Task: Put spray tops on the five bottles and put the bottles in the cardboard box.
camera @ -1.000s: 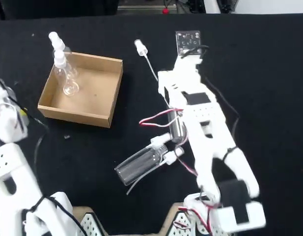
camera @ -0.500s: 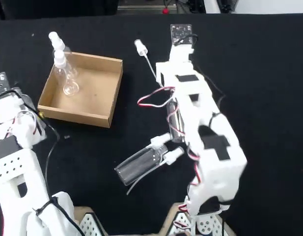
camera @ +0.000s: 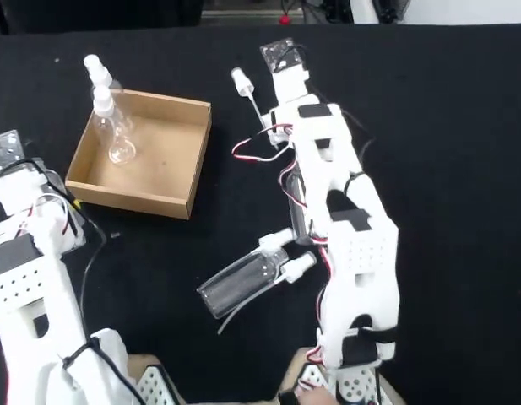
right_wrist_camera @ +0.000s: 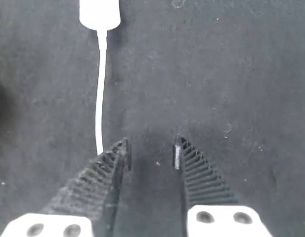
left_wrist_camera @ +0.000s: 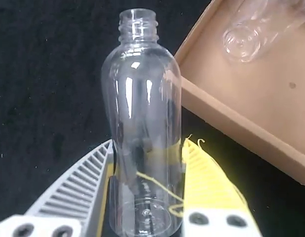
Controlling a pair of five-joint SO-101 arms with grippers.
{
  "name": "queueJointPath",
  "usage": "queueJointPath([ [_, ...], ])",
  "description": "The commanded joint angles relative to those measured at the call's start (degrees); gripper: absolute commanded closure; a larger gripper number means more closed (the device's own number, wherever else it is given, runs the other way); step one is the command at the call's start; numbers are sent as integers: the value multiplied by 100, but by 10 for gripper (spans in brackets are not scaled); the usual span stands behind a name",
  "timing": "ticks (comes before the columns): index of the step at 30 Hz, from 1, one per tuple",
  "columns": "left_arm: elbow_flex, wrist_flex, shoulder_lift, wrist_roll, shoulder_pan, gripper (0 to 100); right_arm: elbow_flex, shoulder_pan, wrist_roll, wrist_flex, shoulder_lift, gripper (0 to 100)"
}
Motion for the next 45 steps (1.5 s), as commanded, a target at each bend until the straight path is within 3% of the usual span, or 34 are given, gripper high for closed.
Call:
queueJointPath([
  [1, -40, -105, -123, 26, 57, 916, -514, -79, 246, 404, -119, 858],
  [7, -40, -105, -97, 26, 57, 916, -523, -79, 1099, 1292, -119, 858],
  [14, -40, -88, -114, 26, 57, 916, -505, -97, 123, 1327, -119, 858],
  [25, -31, -97, -88, 26, 57, 916, -154, -105, 281, 1020, -136, 858],
  [34, 22, -97, -105, 26, 180, 916, -154, -308, -1960, 1371, -312, 858],
  [39, 92, -114, -141, 9, 303, 916, -514, -352, -2462, 1943, -321, 858],
  [45, 110, -114, -141, 0, 303, 916, -1613, -352, -2453, 2822, -286, 858],
])
